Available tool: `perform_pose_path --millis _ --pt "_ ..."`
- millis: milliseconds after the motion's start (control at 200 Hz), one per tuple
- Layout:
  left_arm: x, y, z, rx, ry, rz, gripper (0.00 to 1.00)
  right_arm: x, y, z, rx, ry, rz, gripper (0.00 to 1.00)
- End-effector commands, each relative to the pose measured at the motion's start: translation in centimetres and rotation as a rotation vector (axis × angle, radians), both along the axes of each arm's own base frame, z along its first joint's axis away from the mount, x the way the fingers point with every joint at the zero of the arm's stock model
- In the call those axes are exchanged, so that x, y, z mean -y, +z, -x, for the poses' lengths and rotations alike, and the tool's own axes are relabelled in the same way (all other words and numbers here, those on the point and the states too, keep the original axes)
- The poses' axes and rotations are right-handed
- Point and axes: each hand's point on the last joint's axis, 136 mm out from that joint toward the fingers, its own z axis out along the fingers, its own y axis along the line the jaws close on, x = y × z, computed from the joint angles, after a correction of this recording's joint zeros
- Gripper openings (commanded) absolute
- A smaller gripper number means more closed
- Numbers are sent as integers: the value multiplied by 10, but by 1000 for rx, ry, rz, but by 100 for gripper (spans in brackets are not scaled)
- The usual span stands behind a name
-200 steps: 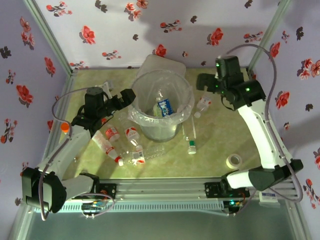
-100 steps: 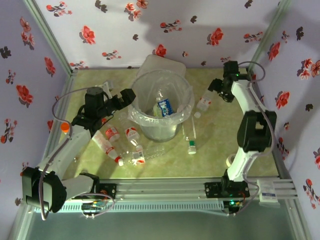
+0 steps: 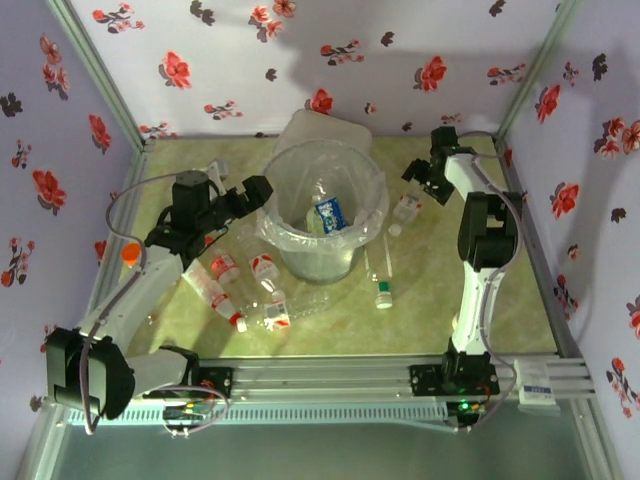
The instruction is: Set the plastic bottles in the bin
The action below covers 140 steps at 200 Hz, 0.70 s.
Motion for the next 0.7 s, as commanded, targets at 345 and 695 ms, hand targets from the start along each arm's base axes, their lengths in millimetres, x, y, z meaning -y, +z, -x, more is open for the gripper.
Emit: perform_pose_path --millis 345,695 --pt "0 -8 -7 -16 4 -20 99 5 9 -10 33 1 10 64" --pt "0 -5 -4 -1 0 -8 99 8 81 -2 149 55 37 59"
